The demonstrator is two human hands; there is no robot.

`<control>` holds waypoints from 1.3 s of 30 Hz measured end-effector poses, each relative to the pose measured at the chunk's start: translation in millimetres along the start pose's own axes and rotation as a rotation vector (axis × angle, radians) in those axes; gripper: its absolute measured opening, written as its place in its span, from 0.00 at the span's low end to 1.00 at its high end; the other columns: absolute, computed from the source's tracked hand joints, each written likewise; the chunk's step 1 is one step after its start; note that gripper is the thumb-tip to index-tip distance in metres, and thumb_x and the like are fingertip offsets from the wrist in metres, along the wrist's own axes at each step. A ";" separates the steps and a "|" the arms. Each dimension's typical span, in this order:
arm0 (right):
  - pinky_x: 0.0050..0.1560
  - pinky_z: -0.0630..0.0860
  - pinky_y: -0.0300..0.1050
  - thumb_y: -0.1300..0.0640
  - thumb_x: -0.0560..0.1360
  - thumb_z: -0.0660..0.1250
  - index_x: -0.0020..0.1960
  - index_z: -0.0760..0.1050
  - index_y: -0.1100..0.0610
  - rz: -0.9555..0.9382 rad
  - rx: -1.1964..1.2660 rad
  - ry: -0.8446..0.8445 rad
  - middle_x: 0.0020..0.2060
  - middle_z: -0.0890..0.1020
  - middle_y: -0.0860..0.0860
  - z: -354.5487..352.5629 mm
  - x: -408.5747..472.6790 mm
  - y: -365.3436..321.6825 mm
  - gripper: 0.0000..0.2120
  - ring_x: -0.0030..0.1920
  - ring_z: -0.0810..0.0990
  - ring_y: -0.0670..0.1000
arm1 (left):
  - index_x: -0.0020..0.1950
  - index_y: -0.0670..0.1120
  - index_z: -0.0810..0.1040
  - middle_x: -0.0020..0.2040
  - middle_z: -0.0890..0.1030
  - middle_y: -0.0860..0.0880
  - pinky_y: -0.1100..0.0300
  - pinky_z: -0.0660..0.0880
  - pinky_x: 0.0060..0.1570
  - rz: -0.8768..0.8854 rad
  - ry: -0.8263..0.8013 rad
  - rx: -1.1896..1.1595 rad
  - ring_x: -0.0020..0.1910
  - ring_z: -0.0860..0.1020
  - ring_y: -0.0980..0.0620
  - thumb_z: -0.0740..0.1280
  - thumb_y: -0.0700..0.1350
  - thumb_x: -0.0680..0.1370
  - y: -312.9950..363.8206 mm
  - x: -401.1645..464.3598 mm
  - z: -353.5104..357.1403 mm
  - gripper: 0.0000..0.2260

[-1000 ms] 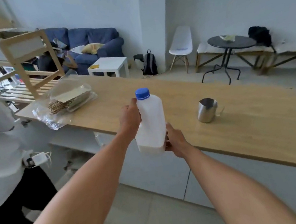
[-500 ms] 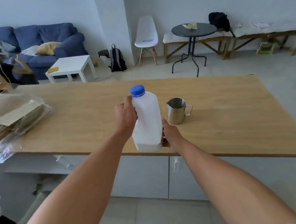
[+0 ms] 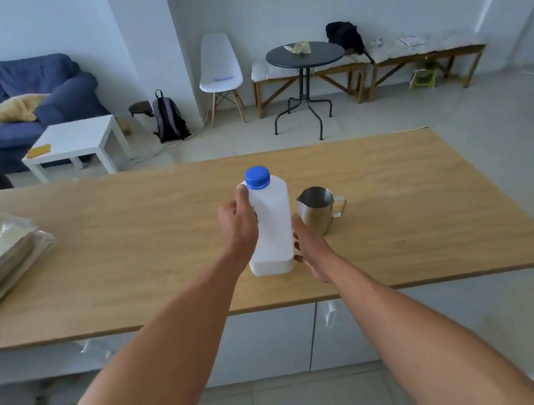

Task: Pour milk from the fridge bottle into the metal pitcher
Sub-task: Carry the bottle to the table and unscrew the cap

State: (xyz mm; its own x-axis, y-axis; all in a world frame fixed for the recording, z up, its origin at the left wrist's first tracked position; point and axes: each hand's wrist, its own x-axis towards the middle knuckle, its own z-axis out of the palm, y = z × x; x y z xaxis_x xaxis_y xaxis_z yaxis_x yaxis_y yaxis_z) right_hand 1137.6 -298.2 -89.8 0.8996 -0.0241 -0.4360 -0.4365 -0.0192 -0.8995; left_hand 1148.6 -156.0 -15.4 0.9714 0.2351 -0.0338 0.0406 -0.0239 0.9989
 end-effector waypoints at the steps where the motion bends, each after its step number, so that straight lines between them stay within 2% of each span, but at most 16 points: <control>1: 0.71 0.74 0.60 0.30 0.76 0.55 0.60 0.80 0.47 -0.001 -0.001 0.002 0.59 0.86 0.49 2.5 0.9 -0.7 0.28 0.62 0.82 0.51 | 0.28 0.51 0.56 0.26 0.61 0.54 0.56 0.57 0.34 0.002 -0.005 0.003 0.30 0.60 0.50 0.60 0.55 0.84 -4.0 2.6 1.3 0.26; 3: 0.71 0.73 0.60 0.29 0.77 0.54 0.58 0.80 0.46 -0.005 -0.007 0.008 0.58 0.86 0.47 5.7 4.4 -1.6 0.27 0.64 0.81 0.52 | 0.28 0.52 0.56 0.26 0.60 0.55 0.56 0.57 0.34 -0.003 -0.010 0.010 0.30 0.60 0.50 0.60 0.55 0.84 -11.2 7.6 4.0 0.26; 7: 0.72 0.72 0.62 0.29 0.77 0.55 0.60 0.76 0.51 -0.012 -0.009 0.011 0.62 0.84 0.51 5.8 15.4 -3.6 0.29 0.69 0.78 0.56 | 0.26 0.53 0.55 0.25 0.59 0.56 0.57 0.57 0.33 0.001 -0.018 0.025 0.30 0.59 0.50 0.60 0.55 0.85 -21.0 17.4 8.7 0.28; 11: 0.73 0.72 0.60 0.28 0.77 0.54 0.63 0.77 0.50 -0.029 0.005 -0.007 0.62 0.84 0.50 3.2 21.0 -5.1 0.31 0.68 0.79 0.54 | 0.25 0.53 0.56 0.25 0.59 0.56 0.56 0.56 0.33 0.012 -0.021 0.038 0.29 0.58 0.51 0.60 0.56 0.85 -28.1 24.8 13.4 0.29; 15: 0.73 0.72 0.63 0.26 0.76 0.53 0.65 0.76 0.52 -0.058 -0.001 -0.026 0.63 0.84 0.51 1.9 29.1 -2.2 0.34 0.69 0.79 0.56 | 0.24 0.54 0.57 0.25 0.59 0.56 0.54 0.56 0.33 0.028 -0.021 0.034 0.29 0.58 0.51 0.60 0.56 0.85 -34.8 28.1 16.7 0.29; 21: 0.71 0.74 0.59 0.30 0.80 0.53 0.59 0.79 0.43 -0.058 0.014 -0.016 0.60 0.86 0.48 -1.1 28.1 0.0 0.24 0.67 0.81 0.54 | 0.26 0.53 0.57 0.25 0.60 0.55 0.55 0.56 0.32 0.069 -0.041 0.030 0.28 0.58 0.52 0.59 0.55 0.85 -36.3 27.6 20.4 0.28; 23: 0.68 0.76 0.55 0.31 0.81 0.53 0.55 0.82 0.40 -0.065 0.015 -0.012 0.58 0.87 0.45 -4.8 25.4 -0.8 0.22 0.64 0.83 0.51 | 0.29 0.49 0.58 0.26 0.61 0.52 0.54 0.57 0.32 0.070 -0.041 0.025 0.28 0.59 0.51 0.57 0.56 0.85 -37.9 28.1 20.9 0.26; 24: 0.63 0.78 0.52 0.32 0.82 0.54 0.53 0.83 0.43 -0.082 0.011 0.014 0.54 0.88 0.45 -6.8 24.3 -2.1 0.23 0.59 0.84 0.49 | 0.30 0.48 0.58 0.26 0.61 0.51 0.54 0.58 0.32 0.066 -0.036 0.023 0.28 0.59 0.50 0.56 0.56 0.85 -39.1 28.4 20.9 0.25; 26: 0.49 0.76 0.50 0.41 0.85 0.55 0.47 0.79 0.59 -0.214 -0.014 0.155 0.40 0.85 0.46 -8.5 19.4 -12.5 0.25 0.43 0.82 0.47 | 0.31 0.47 0.58 0.27 0.62 0.50 0.53 0.60 0.33 0.050 -0.023 0.017 0.28 0.60 0.50 0.55 0.55 0.85 -40.1 27.8 20.7 0.24; 27: 0.45 0.73 0.50 0.45 0.85 0.56 0.42 0.73 0.63 -0.302 -0.044 0.262 0.34 0.79 0.47 -8.8 16.7 -21.2 0.24 0.37 0.77 0.48 | 0.31 0.47 0.58 0.27 0.62 0.49 0.53 0.60 0.33 0.043 -0.022 0.012 0.28 0.60 0.51 0.54 0.54 0.85 -40.4 27.0 20.8 0.24; 29: 0.41 0.69 0.49 0.48 0.85 0.56 0.38 0.68 0.59 -0.437 -0.165 0.458 0.31 0.74 0.47 -9.4 11.0 -43.9 0.21 0.35 0.72 0.50 | 0.31 0.47 0.57 0.27 0.62 0.49 0.52 0.61 0.33 0.026 -0.014 -0.002 0.28 0.61 0.51 0.54 0.52 0.84 -41.0 25.7 21.9 0.22; 31: 0.40 0.66 0.47 0.48 0.85 0.58 0.37 0.68 0.52 -0.575 -0.327 0.560 0.30 0.73 0.45 -7.6 3.7 -74.2 0.19 0.35 0.72 0.49 | 0.31 0.49 0.57 0.28 0.62 0.48 0.50 0.62 0.34 0.004 0.002 -0.019 0.29 0.61 0.50 0.54 0.51 0.82 -41.5 26.5 23.0 0.20; 33: 0.41 0.69 0.48 0.44 0.85 0.57 0.44 0.74 0.52 -0.643 -0.550 0.518 0.35 0.79 0.46 -1.9 -0.4 -103.9 0.17 0.37 0.76 0.51 | 0.31 0.49 0.57 0.29 0.61 0.47 0.49 0.61 0.35 -0.012 0.017 -0.025 0.29 0.60 0.49 0.54 0.48 0.79 -43.1 28.3 23.8 0.17; 35: 0.42 0.72 0.50 0.39 0.84 0.54 0.51 0.75 0.55 -0.629 -0.828 0.448 0.41 0.82 0.51 6.6 -0.5 -123.9 0.21 0.41 0.78 0.58 | 0.32 0.48 0.56 0.29 0.61 0.47 0.50 0.60 0.35 -0.008 0.014 -0.029 0.29 0.60 0.49 0.53 0.45 0.78 -45.9 29.9 24.4 0.14; 39: 0.40 0.68 0.51 0.36 0.84 0.52 0.56 0.73 0.57 -0.647 -1.285 0.460 0.39 0.76 0.53 25.3 0.1 -132.6 0.25 0.38 0.75 0.60 | 0.30 0.50 0.58 0.26 0.62 0.49 0.51 0.58 0.31 0.015 0.015 -0.043 0.27 0.59 0.51 0.53 0.46 0.75 -50.3 32.3 25.3 0.14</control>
State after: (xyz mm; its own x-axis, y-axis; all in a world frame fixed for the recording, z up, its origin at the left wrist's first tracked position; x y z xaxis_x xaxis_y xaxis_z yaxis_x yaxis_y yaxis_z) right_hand 1196.0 -270.3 28.7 0.9595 0.0331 0.2797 0.0880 -0.9786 -0.1862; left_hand 1183.8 -171.8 -67.6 0.9681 0.2500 -0.0184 0.0152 0.0144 0.9998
